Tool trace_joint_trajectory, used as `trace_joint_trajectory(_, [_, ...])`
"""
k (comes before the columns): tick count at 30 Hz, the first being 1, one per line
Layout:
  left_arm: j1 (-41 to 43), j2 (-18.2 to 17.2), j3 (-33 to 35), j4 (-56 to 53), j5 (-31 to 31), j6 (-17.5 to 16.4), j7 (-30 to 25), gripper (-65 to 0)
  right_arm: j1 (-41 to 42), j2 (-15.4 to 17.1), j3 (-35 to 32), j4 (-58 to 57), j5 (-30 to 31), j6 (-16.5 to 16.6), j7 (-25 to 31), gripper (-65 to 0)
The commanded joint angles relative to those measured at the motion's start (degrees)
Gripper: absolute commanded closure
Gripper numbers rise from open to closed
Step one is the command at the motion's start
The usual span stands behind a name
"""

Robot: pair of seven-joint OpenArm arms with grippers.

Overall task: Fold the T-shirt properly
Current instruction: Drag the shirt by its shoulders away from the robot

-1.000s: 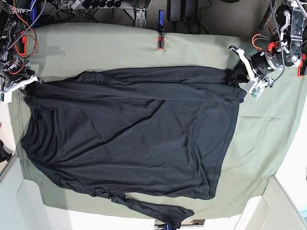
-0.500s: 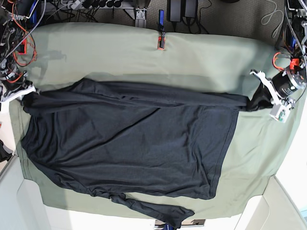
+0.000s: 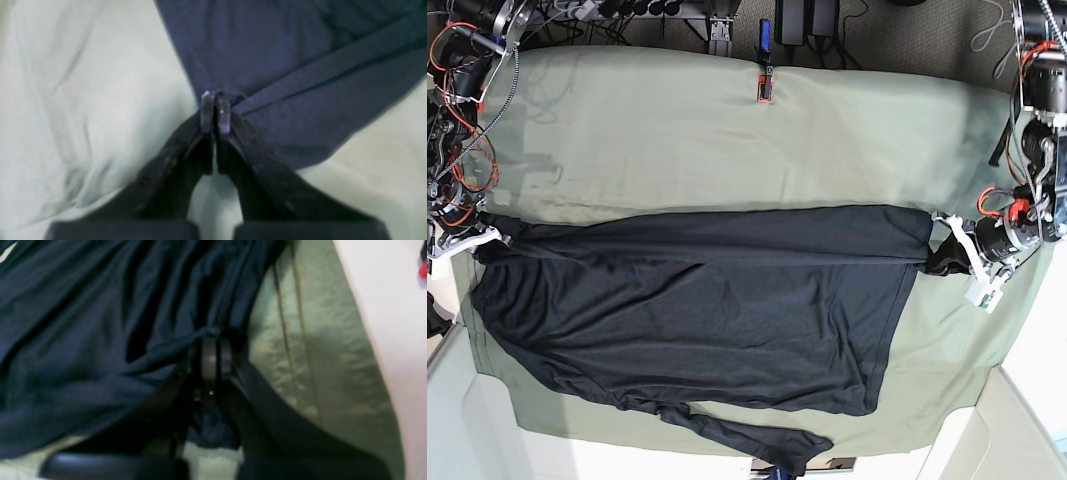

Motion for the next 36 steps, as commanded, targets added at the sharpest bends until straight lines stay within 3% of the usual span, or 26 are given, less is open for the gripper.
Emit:
trace_joint_trajectory(1, [-2.7,-1.3,0.4,-1.3,-0.4,0.2,-1.2,0.0,2.0,1.0,0.3,0.1,0.3,-0.3,1.5,0.0])
trace_joint_trajectory(6, [-7.6,-1.0,5.0,-7.3,-0.4,0.2,-2.8,-1.8,4.7,1.0,0.3,-4.6,0.6,-0.2,1.8,0.0])
trace_joint_trajectory(8, [-7.6,-1.0,5.2,-7.4,-1.0,0.2,-2.4,-16.6,4.7,1.0,0.3,-5.2,2.3,-0.2,1.7,0.0])
trace_joint_trajectory(9, [-7.6,-1.2,5.2,-7.3,-2.7,0.2,0.2,-25.7,4.6,1.0,0.3,-5.2,3.1,-0.2,1.7,-5.1])
trace_joint_trajectory(11, [-8.2,-1.4,5.1,-7.3,-10.6,0.2,8.6,-38.1,4.5,1.1,0.3,-5.2,5.7,0.2,1.5,-28.1])
trace_joint_trajectory(12, [-8.5,-1.6,5.0,-7.3,-15.5,0.2,13.1,-38.5,4.5,1.1,0.3,-5.0,6.8,0.2,1.5,-36.9])
trace_joint_trajectory(13, [-8.6,-2.0,4.8,-7.2,-20.6,0.2,16.0,-38.5,4.5,1.2,0.3,-4.8,7.7,0.2,1.5,-41.8])
trace_joint_trajectory(15, [-8.5,-2.6,3.4,-6.1,-26.2,0.2,19.5,-38.5,4.5,1.2,0.6,-3.3,9.4,0.3,0.0,-42.8])
trace_joint_trajectory(20, [-3.4,-4.2,-5.8,-0.8,-37.0,0.2,26.2,-38.5,3.0,1.2,4.0,4.4,13.9,1.4,-9.8,-42.7])
trace_joint_trajectory(22, [0.2,-4.2,-9.7,3.0,-40.2,0.2,28.7,-38.4,1.4,1.2,5.7,7.6,13.9,1.5,-9.8,-42.7])
trace_joint_trajectory(29, [16.2,-3.4,-13.0,17.2,-41.0,0.2,28.3,-38.4,-5.4,0.9,7.9,9.0,13.9,1.4,-9.5,-42.7])
trace_joint_trajectory(32, [19.4,-0.8,-13.0,19.5,-39.9,0.2,27.1,-38.4,-8.1,-0.3,8.0,9.0,16.4,1.4,-9.2,-42.7])
trace_joint_trajectory(36, [19.9,3.7,-13.0,19.5,-33.8,0.2,23.2,-38.4,-9.2,-2.8,8.0,8.9,17.4,1.4,-8.3,-42.7])
